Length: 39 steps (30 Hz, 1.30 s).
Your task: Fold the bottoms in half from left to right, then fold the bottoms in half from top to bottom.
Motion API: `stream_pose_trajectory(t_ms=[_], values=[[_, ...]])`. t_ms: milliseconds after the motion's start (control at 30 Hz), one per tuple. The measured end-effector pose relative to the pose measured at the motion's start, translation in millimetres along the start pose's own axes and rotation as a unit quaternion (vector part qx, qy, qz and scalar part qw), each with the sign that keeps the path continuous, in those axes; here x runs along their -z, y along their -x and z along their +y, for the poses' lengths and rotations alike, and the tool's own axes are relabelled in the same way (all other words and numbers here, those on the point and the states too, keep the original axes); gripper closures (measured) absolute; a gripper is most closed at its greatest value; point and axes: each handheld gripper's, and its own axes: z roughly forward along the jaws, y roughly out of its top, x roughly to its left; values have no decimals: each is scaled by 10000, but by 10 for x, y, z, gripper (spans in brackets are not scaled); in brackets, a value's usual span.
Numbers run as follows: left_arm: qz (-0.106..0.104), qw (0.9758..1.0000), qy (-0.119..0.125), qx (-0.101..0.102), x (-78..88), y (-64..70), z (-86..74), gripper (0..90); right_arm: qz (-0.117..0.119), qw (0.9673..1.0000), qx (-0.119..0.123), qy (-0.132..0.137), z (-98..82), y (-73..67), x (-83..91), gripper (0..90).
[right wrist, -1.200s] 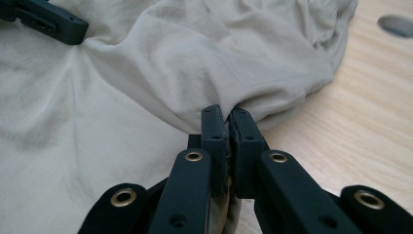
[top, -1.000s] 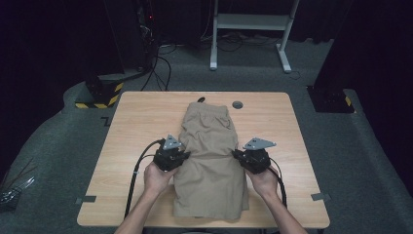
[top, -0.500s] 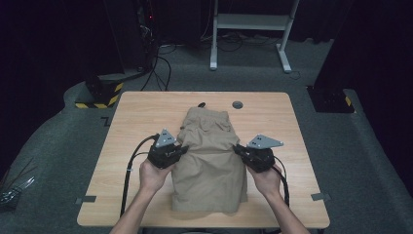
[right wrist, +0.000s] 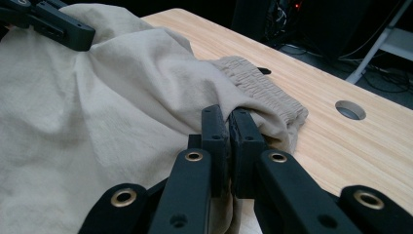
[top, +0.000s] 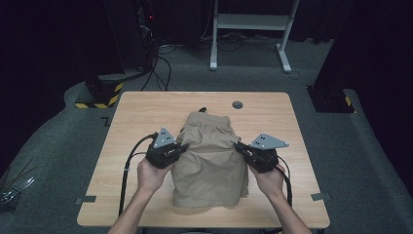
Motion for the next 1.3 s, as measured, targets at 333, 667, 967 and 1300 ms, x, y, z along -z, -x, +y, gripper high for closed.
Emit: stream_pose_trajectory(t_ms=[333,667,967,1300], values=[[17,9999,77,-120,77,52,84,844,-9,9999,80,117,71,-12,105,865],[-108,9998,96,-154,170,96,124,844,102,9997,52,223,97,-36,227,865],[-201,9997,27,-124,219,153,113,844,169,9996,67,224,72,-91,312,864],[-284,9994,-2,-177,251,224,114,844,199,9995,66,237,15,-116,391,864]])
